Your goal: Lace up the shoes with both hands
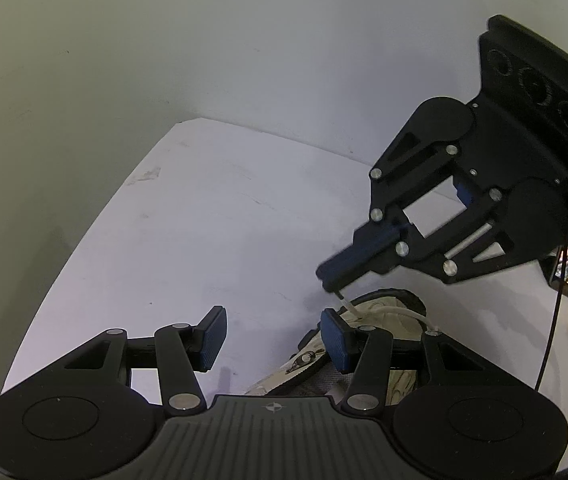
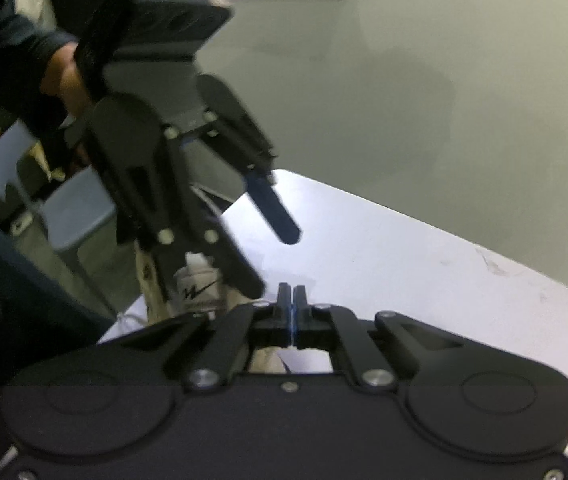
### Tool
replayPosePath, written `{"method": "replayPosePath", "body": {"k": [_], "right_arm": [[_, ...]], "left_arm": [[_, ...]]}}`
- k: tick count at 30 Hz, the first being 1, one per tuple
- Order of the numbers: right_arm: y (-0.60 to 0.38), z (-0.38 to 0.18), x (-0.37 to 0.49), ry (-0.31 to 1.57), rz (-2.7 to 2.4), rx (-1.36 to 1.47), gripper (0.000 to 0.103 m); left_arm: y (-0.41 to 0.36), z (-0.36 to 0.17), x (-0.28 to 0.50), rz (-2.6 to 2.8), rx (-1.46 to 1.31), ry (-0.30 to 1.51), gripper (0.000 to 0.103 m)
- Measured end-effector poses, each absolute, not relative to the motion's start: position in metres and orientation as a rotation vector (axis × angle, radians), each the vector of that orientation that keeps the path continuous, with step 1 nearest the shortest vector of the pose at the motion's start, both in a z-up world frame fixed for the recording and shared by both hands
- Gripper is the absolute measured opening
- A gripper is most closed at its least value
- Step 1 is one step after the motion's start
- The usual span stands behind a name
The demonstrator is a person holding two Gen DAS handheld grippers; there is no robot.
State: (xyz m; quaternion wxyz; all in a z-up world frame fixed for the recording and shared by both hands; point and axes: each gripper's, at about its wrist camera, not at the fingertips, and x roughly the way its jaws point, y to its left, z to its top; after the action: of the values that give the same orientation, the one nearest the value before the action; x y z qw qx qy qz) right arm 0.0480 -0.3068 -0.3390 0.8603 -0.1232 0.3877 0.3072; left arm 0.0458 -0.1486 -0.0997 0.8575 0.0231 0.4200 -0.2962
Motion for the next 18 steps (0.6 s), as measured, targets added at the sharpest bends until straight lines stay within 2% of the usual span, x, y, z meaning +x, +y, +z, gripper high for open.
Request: {"method": "replayPosePath", "body": {"k": [2, 15, 17, 18], "right_arm": [[-0.317, -0.340, 0.047, 0.841, 0.630, -0.251, 0.011], [-0.326, -0.357, 0.026, 0.976, 0.670, -0.157, 0.013], [-0.325, -0.363, 0.025, 0.982, 0.667, -0.131, 0.012], [-0.326, -0.364, 0.025, 0.979, 0.665, -0.120, 0.005]], "left_arm": [[-0.147, -0.099, 0.045, -0.624, 0.049, 0.881, 0.046], [-0.147, -0.102, 0.057, -0.625, 0.010, 0.888, 0.047], [-0.145, -0.103, 0.058, -0.623, 0.011, 0.890, 0.047], [-0.145, -0.103, 0.058, -0.621, 0.010, 0.891, 0.047]]}}
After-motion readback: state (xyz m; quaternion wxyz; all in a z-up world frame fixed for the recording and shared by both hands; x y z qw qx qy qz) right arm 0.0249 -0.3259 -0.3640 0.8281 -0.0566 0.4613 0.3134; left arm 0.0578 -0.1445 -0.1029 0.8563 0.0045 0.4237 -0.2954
